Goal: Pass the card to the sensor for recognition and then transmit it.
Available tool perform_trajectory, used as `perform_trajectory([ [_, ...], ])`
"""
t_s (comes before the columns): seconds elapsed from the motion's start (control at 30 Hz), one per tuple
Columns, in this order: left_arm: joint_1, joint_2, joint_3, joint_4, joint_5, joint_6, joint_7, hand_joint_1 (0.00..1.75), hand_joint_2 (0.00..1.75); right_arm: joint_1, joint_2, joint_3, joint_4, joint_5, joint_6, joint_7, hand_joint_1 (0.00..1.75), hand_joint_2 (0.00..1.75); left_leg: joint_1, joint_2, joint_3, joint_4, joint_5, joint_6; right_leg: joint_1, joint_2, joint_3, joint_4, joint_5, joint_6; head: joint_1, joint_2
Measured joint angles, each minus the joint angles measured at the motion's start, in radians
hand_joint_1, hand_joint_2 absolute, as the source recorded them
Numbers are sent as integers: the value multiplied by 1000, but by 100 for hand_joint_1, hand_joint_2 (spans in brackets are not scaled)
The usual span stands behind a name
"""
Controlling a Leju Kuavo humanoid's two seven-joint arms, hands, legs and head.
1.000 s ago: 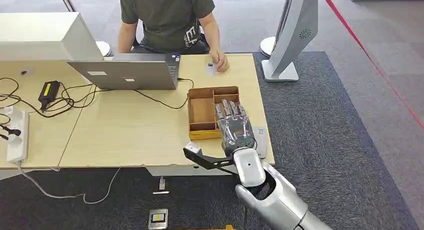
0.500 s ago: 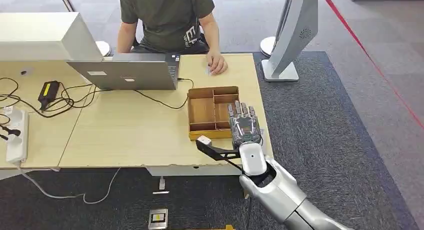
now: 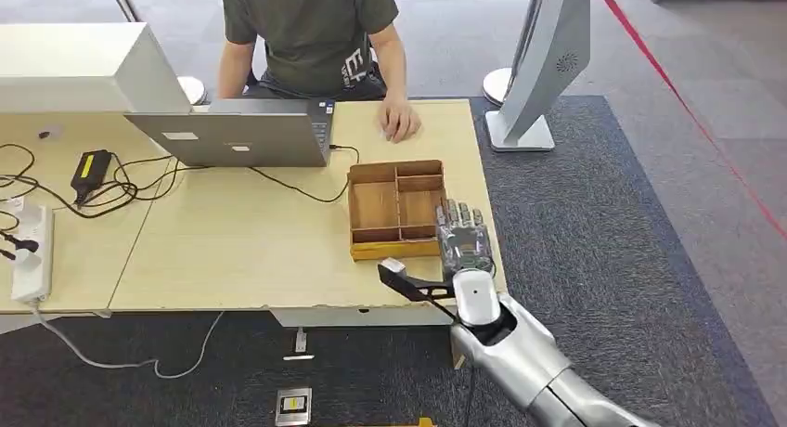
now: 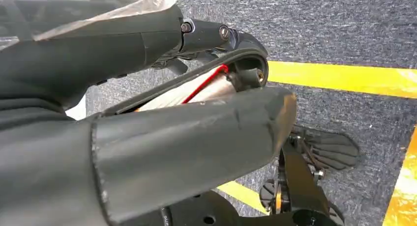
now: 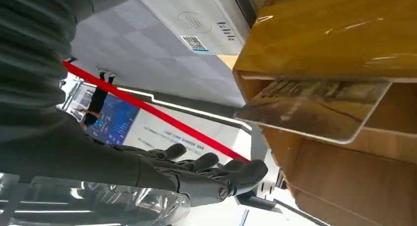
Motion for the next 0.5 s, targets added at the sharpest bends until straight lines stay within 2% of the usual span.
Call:
perform_trajectory([
  [0.13, 0, 0, 0, 0, 0, 0, 0, 0, 0, -1, 5, -1, 21, -2, -15, -16, 0, 175, 0, 0, 0, 0, 0, 0, 0, 0, 0, 0, 0, 0, 0, 0],
  [0.3, -1, 0, 0, 0, 0, 0, -3, 0, 0, -11, 30, 0, 76, 9, -67, -50, 0, 175, 0, 0, 0, 0, 0, 0, 0, 0, 0, 0, 0, 0, 0, 0],
  [0.5, -1, 0, 0, 0, 3, 1, -3, 0, 0, -22, 57, 2, 110, 24, -79, -65, 0, 175, 0, 0, 0, 0, 0, 0, 0, 0, 0, 0, 0, 0, 0, 0],
])
